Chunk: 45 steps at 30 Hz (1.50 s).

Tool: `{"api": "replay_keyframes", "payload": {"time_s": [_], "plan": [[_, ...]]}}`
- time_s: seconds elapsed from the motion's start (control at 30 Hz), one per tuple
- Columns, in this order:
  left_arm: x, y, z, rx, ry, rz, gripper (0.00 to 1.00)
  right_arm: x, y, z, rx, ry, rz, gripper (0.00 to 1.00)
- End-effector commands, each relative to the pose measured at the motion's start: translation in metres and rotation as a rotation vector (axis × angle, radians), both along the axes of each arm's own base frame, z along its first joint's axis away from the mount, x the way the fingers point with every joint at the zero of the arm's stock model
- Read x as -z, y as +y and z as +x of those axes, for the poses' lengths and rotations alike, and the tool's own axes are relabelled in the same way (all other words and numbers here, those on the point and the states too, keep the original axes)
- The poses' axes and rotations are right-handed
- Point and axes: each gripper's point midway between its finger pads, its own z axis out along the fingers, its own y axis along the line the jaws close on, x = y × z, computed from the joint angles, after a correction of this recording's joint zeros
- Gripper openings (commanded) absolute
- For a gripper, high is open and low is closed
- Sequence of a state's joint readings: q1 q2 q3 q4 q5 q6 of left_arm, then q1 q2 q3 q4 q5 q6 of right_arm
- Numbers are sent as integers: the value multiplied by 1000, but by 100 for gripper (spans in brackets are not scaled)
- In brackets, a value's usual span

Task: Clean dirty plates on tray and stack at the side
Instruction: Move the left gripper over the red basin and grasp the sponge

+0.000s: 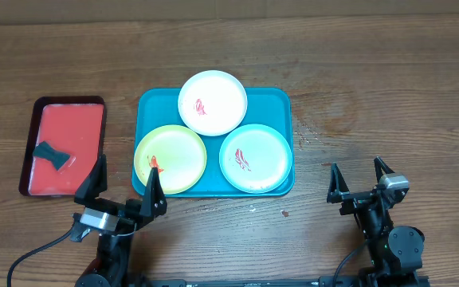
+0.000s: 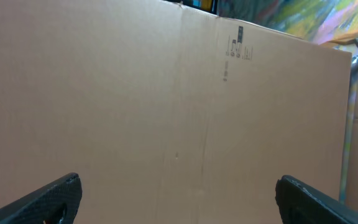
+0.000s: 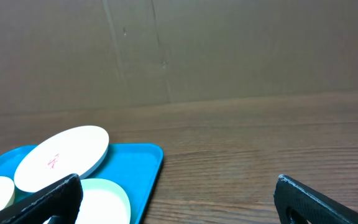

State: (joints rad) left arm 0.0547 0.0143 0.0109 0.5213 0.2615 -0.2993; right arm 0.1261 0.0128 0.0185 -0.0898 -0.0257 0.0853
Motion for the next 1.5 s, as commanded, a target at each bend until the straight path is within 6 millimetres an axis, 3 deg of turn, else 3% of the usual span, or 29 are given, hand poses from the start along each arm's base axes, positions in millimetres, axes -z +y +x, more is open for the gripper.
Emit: {"api": "replay_keyframes", "payload": {"time_s": [0.0, 0.17, 0.3, 0.43, 0.57, 0.67, 0.77, 0.83, 1.0, 1.07, 1.1, 1.2, 1.27, 1.4, 1.47], "plan": [[-23, 8, -9, -57, -51, -3, 100, 1, -1, 0, 6, -5, 1, 100], [-52, 55, -10, -386, -26, 19, 100, 1, -1, 0, 6, -5, 1, 100], [-63, 88, 6, -563, 197, 3, 100, 1, -1, 0, 6, -5, 1, 100], [-61, 89, 46, -567, 534, 134, 100, 1, -1, 0, 6, -5, 1, 100], [-53, 58, 96, -352, 745, 254, 100, 1, -1, 0, 6, -5, 1, 100], [-44, 69, 128, -392, 854, 309, 100, 1, -1, 0, 6, -5, 1, 100], [-33, 109, 144, -554, 985, 122, 100, 1, -1, 0, 6, -5, 1, 100], [-24, 127, 154, -566, 1063, -6, 100, 1, -1, 0, 6, -5, 0, 100], [0, 143, 183, -450, 1144, -225, 100, 1, -1, 0, 6, -5, 1, 100], [15, 148, 187, -453, 1185, -236, 100, 1, -1, 0, 6, -5, 1, 100], [33, 149, 188, -440, 1242, -248, 100, 1, -1, 0, 6, -5, 1, 100], [63, 143, 186, -397, 1352, -262, 100, 1, -1, 0, 6, -5, 1, 100], [75, 149, 183, -430, 1396, -261, 100, 1, -1, 0, 6, -5, 1, 100], [81, 163, 166, -489, 1480, -288, 100, 1, -1, 0, 6, -5, 1, 100], [80, 179, 153, -524, 1546, -331, 100, 1, -1, 0, 6, -5, 1, 100]]}}
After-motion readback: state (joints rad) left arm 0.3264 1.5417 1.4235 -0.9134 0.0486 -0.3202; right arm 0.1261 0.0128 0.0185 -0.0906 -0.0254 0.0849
